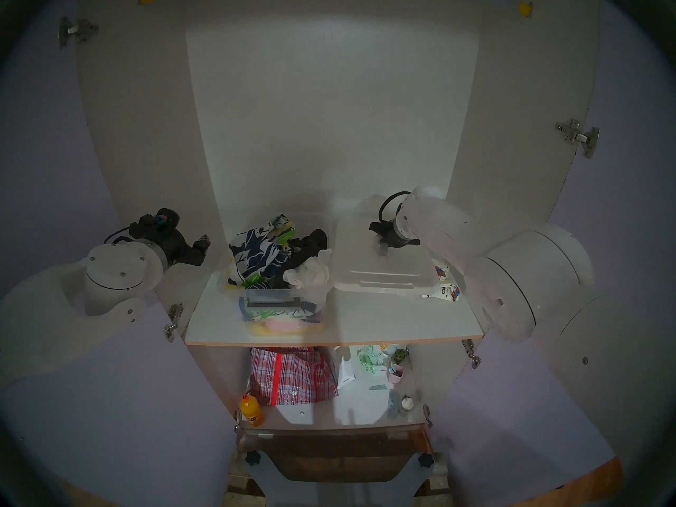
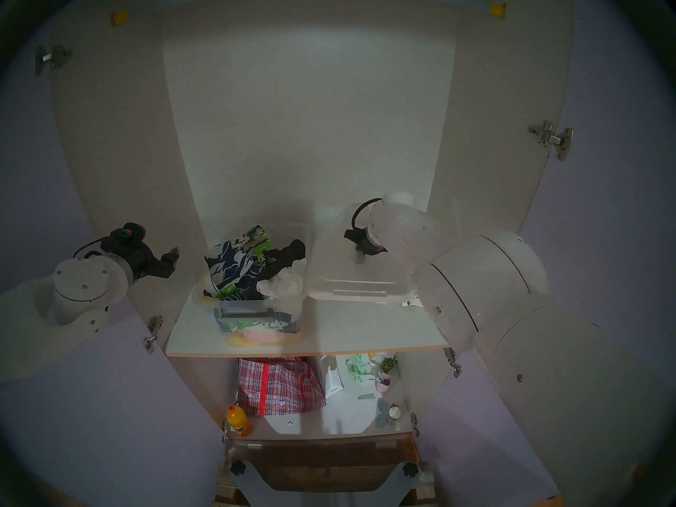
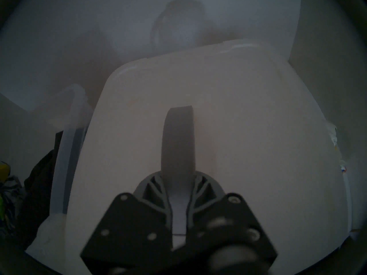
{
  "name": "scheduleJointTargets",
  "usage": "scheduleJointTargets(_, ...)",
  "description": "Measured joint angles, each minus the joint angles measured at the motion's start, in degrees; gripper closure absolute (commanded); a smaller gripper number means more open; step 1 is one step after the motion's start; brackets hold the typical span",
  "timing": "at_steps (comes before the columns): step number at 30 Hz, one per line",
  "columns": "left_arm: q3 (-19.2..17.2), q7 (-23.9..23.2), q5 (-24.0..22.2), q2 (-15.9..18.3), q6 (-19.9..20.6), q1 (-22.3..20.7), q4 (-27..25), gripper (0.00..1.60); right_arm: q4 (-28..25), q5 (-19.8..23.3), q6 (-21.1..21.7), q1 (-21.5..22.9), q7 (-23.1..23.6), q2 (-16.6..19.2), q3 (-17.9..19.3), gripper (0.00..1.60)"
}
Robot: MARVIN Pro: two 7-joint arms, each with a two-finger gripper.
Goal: Take clothing out of the storage bin and put the lid back on the bin
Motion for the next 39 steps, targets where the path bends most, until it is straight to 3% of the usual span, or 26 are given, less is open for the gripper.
scheduleJointTargets(21, 0.12, 0.0, 0.0, 0.01, 0.0, 0.0, 0.09, 0.0, -1.23, 2.04, -1.19, 5.07, -3.85, 0.14, 3.59, 1.6)
scheduleJointTargets(39, 0.11, 0.0, 0.0, 0.02, -0.01, -0.14, 0.01, 0.0, -1.65, 3.99, -2.03, 6.49, -5.4, -9.08, 6.17, 1.6)
